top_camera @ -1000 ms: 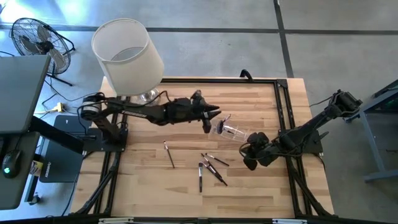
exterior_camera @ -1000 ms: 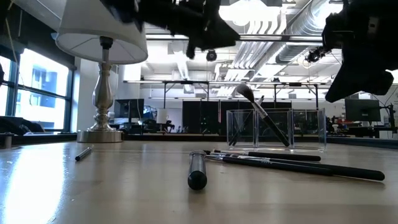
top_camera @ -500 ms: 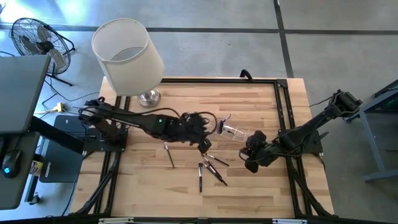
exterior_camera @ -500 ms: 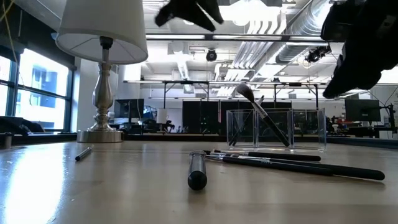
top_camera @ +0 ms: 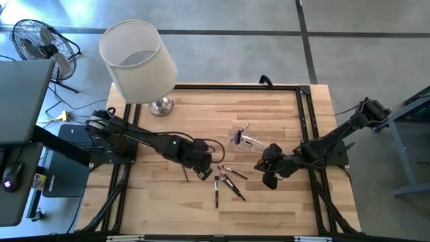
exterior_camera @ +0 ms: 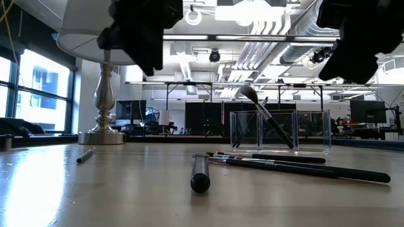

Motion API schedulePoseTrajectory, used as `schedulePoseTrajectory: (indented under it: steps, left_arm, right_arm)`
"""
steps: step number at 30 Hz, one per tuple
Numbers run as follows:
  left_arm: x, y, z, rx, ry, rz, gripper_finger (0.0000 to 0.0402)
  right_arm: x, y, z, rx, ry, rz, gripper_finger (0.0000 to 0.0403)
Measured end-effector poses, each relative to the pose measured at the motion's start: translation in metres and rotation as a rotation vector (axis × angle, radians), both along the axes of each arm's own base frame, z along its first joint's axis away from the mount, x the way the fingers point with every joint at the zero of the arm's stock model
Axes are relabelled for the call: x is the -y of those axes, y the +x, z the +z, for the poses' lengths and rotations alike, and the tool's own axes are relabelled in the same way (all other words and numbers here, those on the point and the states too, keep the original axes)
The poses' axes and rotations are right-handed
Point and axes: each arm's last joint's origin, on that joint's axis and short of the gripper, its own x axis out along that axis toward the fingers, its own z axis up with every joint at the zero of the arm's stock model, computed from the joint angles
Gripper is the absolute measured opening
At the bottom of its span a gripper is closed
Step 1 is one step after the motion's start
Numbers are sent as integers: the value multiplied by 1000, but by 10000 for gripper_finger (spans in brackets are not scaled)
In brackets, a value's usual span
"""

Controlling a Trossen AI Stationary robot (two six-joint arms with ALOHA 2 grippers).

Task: Put items in baskets/containers
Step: Put the black eyeshadow brush into the transparent organizer

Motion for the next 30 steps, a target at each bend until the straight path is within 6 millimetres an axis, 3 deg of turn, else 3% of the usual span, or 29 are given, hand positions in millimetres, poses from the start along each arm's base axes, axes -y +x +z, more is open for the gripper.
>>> schedulePoseTrajectory:
  steps: [7,16,20,24,30]
  left_arm:
    - [5,-6,-27,-45,-6,-174,101]
    - [3,-14,-39,-82,47,-333,101]
    - [4,-15,-40,-90,32,-387,101]
    - [7,-15,-40,-87,30,-405,101]
    - [7,-16,-40,-89,30,-406,101]
  right_arm:
    - [-16,43,17,-69,-42,-68,0]
    - [-25,111,13,-489,-39,-41,0]
    - [-23,131,8,-574,-58,-65,0]
    - [-18,142,-5,-620,-46,-56,6]
    - [-12,139,-18,-660,-54,-101,55]
